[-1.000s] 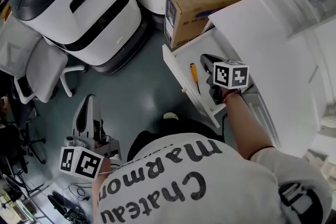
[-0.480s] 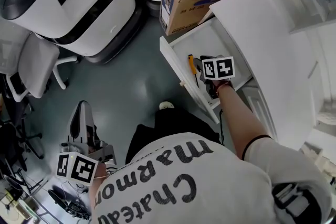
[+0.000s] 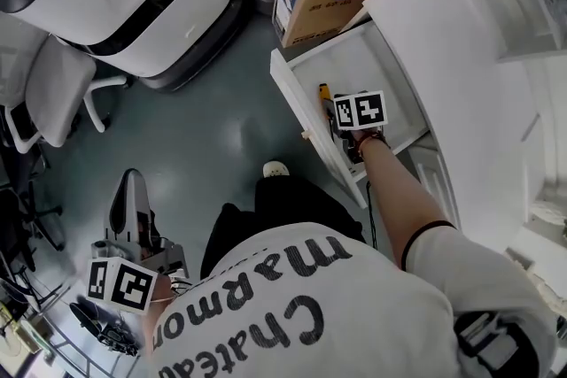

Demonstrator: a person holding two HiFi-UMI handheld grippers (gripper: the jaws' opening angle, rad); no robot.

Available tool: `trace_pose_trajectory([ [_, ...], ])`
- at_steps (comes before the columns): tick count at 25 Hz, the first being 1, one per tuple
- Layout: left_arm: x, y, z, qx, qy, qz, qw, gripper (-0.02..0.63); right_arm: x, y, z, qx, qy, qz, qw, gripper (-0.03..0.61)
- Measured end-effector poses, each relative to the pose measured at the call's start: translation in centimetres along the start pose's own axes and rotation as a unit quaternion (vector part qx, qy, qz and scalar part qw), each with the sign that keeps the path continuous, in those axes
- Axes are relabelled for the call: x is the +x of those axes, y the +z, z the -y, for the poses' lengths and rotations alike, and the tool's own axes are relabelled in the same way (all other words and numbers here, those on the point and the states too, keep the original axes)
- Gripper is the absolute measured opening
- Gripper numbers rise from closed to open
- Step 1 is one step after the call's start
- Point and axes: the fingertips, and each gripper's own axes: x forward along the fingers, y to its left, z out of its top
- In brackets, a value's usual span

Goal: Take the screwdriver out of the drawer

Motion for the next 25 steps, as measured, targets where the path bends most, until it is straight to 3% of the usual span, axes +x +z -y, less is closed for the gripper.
trace_pose_trajectory([
  [14, -1.1, -0.4, -0.2, 0.003, 0.026, 0.002, 0.9996, 0.023, 2.9, -0.1, 0.7, 0.003, -0.013, -0.022, 1.000, 0.146],
  [25, -0.3, 0.3, 0.0, 0.005, 0.024, 0.001, 0.9997, 0.023, 3.7, 0.6, 1.2, 0.036, -0.020, -0.018, 0.999, 0.146],
])
